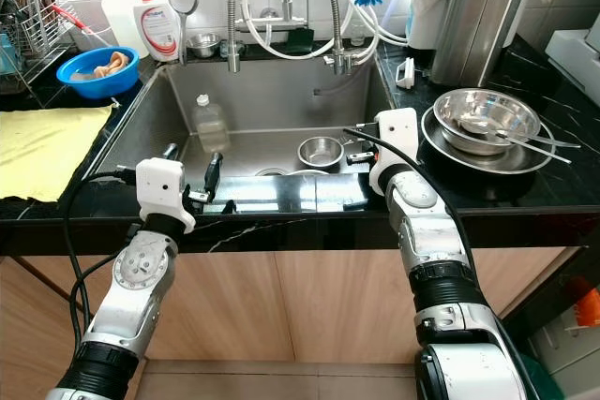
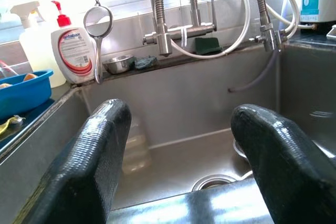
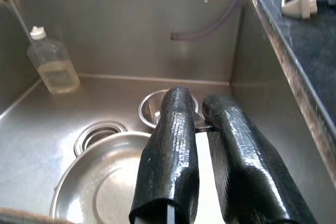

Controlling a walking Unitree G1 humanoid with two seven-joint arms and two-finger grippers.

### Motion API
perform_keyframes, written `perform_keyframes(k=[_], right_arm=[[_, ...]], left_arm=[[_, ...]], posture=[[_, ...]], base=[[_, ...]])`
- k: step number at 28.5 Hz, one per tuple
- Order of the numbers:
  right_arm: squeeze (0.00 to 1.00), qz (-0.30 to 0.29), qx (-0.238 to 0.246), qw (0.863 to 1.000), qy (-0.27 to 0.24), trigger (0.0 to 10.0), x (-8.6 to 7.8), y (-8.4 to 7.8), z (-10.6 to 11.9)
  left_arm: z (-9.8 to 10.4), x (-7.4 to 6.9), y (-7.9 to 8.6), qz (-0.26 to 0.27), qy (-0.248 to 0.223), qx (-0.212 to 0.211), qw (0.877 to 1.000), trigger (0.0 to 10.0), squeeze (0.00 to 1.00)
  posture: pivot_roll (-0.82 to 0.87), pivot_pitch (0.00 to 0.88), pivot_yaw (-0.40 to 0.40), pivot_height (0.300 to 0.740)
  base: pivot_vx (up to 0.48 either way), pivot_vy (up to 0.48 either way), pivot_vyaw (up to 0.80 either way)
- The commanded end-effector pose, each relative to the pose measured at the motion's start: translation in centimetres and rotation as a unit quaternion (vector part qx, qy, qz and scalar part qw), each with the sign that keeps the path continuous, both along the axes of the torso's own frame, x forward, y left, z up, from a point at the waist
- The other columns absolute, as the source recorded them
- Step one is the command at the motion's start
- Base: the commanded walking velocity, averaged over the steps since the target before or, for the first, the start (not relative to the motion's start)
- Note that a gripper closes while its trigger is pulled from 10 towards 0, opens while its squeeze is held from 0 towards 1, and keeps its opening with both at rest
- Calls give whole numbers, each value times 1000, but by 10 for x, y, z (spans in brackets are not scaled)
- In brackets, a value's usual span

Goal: Kitchen organization

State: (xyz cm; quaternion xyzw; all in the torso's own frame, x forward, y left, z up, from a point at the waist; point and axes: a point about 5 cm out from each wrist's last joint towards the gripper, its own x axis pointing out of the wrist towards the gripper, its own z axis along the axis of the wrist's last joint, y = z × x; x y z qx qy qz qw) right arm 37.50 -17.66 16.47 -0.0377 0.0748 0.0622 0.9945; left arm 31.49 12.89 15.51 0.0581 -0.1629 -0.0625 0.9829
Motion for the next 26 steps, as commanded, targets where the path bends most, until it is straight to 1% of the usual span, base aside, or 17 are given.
perform_keyframes(k=[1, 2, 4, 6, 7, 8, 10, 18, 19, 20, 21, 24, 26], right_arm=[[239, 2, 6, 1000, -6, 10000, -1, 3, 2], [220, 1, 4, 1000, -4, 10000, -2, 3, 1], [251, 0, 7, 1000, -3, 10000, -2, 3, 1], [251, -1, 7, 1000, -3, 10000, -2, 3, 1], [400, -1, 7, 1000, -3, 10000, -2, 3, 1], [451, -1, 6, 1000, -3, 10000, -2, 3, 1], [1000, 1, 8, 1000, -4, 10000, -2, 4, 2], [1000, -4, 4, 1000, -15, 10000, -1, 4, 5], [0, -5, -3, 1000, -21, 10000, -1, 4, 6], [0, -4, -22, 999, -36, 10000, -2, 4, 10], [0, -4, -22, 999, -36, 10000, -2, 4, 10], [0, -11, -35, 994, -106, 10000, -8, 2, 34], [0, -21, -37, 990, -137, 10000, -12, 0, 45]], left_arm=[[3, -1, 3, 6, -4, 3, 1000, 10000, 0], [3, 0, 4, 6, -5, 3, 1000, 10000, 0], [3, 0, 4, 7, -6, 3, 1000, 10000, 0], [4, 0, 4, 7, -6, 3, 1000, 10000, 0], [4, 0, 4, 8, -6, 2, 1000, 10000, 0], [4, 0, 4, 9, -6, 2, 1000, 10000, 0], [3, -1, 5, 12, -5, 2, 1000, 10000, 0], [2, -1, 5, 13, -4, 2, 1000, 10000, 0], [3, -1, 6, 13, -4, 2, 1000, 10000, 0], [3, -1, 6, 13, -5, 2, 1000, 10000, 0], [3, -1, 6, 13, -5, 2, 1000, 10000, 0], [2, -1, 5, 14, -3, 2, 1000, 10000, 0], [1, -1, 5, 13, -2, 1, 1000, 10000, 0]], posture=[[-122, 0, 75, 740], [-120, 0, 75, 740], [-118, 0, 74, 740], [-118, 0, 74, 740], [-116, 0, 72, 740], [-116, 0, 70, 740], [-116, 0, 69, 740], [-115, 0, 70, 740], [-115, 0, 70, 740], [-115, 0, 70, 740], [-115, 0, 70, 740], [-126, 0, 70, 740], [-126, 0, 70, 740]], base=[[0, 0, 0], [0, 0, 0], [0, 0, 0], [0, 0, 0], [0, 0, 0], [0, 0, 0], [0, 0, 0], [0, 0, 0], [0, 0, 0], [0, 0, 0], [0, 0, 0], [0, 0, 0], [0, 0, 0]])
